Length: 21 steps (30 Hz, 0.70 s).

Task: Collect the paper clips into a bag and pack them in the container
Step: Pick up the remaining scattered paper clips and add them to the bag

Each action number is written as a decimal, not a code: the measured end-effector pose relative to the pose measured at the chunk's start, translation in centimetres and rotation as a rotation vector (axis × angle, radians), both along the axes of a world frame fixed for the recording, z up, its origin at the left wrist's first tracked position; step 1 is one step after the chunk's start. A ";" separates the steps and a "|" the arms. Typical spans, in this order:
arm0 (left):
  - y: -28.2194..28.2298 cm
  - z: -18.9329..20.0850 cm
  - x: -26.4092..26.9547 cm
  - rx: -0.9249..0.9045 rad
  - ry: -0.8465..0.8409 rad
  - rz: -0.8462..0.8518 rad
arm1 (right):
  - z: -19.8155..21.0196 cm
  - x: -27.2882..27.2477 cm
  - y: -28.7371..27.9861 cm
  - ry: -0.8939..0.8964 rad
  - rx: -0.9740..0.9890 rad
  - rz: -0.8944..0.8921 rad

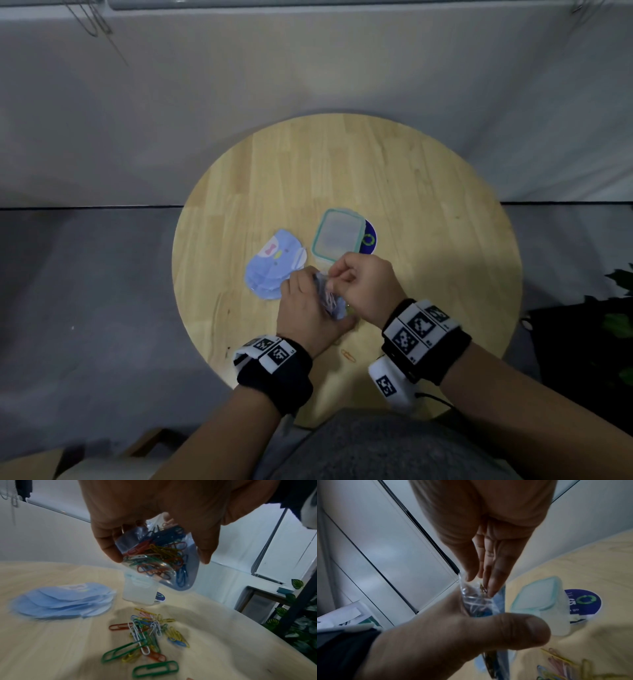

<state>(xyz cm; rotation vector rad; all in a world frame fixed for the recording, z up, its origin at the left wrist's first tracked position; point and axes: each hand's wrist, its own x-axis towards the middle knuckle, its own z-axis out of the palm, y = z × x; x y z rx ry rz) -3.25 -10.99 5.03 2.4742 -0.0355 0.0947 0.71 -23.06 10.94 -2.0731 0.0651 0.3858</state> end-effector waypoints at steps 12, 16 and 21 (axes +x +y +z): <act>-0.7 0.7 -0.4 -0.089 0.038 0.042 | -0.3 -1.9 -1.5 -0.142 -0.176 0.322; 0.7 1.5 -0.2 -0.312 0.245 0.000 | -0.4 -0.8 -2.8 -0.134 -0.146 0.407; 3.0 2.3 0.9 -0.634 0.531 -0.105 | 0.4 0.9 -4.4 -0.115 -0.153 0.560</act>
